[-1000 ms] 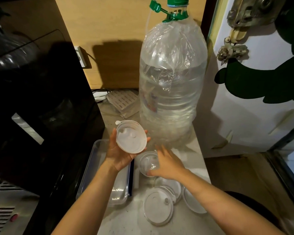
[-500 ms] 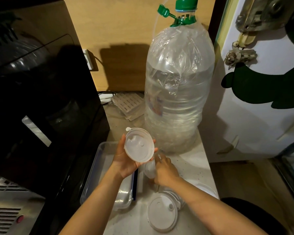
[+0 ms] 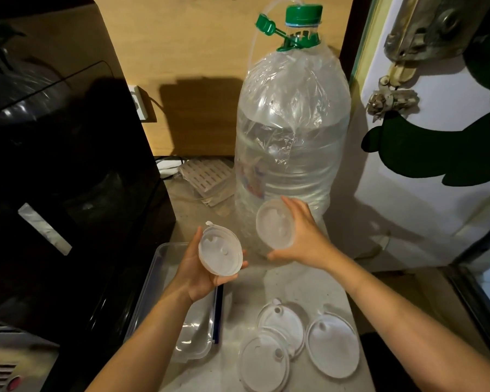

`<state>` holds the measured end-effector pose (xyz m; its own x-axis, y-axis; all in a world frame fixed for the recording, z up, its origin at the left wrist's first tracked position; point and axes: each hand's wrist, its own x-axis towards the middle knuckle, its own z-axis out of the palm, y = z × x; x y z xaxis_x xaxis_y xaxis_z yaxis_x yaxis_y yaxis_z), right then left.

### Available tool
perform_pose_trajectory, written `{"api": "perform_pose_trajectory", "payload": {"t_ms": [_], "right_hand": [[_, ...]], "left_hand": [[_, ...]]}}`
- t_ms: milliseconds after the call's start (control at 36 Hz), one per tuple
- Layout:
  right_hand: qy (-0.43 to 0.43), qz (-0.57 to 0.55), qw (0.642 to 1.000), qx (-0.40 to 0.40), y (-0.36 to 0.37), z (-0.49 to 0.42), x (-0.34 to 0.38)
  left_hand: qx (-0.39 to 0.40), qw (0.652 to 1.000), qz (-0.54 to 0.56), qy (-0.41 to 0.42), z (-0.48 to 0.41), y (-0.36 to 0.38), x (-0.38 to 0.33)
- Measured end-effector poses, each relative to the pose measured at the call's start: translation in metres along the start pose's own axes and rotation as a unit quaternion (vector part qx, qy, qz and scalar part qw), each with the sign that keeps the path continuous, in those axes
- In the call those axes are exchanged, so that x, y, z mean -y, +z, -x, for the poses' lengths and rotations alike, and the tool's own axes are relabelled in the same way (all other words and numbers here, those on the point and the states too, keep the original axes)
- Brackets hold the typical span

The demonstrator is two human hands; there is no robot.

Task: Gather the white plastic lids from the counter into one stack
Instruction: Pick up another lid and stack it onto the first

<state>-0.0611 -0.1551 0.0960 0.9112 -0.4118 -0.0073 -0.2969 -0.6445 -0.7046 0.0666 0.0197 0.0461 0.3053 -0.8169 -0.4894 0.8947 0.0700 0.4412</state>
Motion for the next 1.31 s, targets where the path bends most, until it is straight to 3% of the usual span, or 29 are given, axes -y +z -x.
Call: {"api": "perform_pose_trajectory", "payload": {"t_ms": [167,250,639,861,1306], "right_hand": [[-0.119,0.034,0.99,0.069,-0.021,0.014,0.033],[-0.152,0.056,0.982,0.099,-0.019,0.015,0.042],[-0.192,0.14,0.962,0.137,-0.01,0.006,0.044],[-0.205,0.138,0.957,0.154,-0.008,0.004,0.042],[-0.203,0.15,0.947,0.2,0.005,0.001,0.028]], "left_hand": [[0.064,0.997,-0.03,-0.033,-0.005,0.017,0.006],[0.095,0.993,-0.062,-0.01,-0.007,0.025,0.007],[0.176,0.981,-0.077,-0.004,0.0,0.041,0.007],[0.182,0.981,-0.068,-0.002,0.001,0.04,0.006],[0.127,0.98,-0.152,0.017,-0.004,0.035,0.012]]}}
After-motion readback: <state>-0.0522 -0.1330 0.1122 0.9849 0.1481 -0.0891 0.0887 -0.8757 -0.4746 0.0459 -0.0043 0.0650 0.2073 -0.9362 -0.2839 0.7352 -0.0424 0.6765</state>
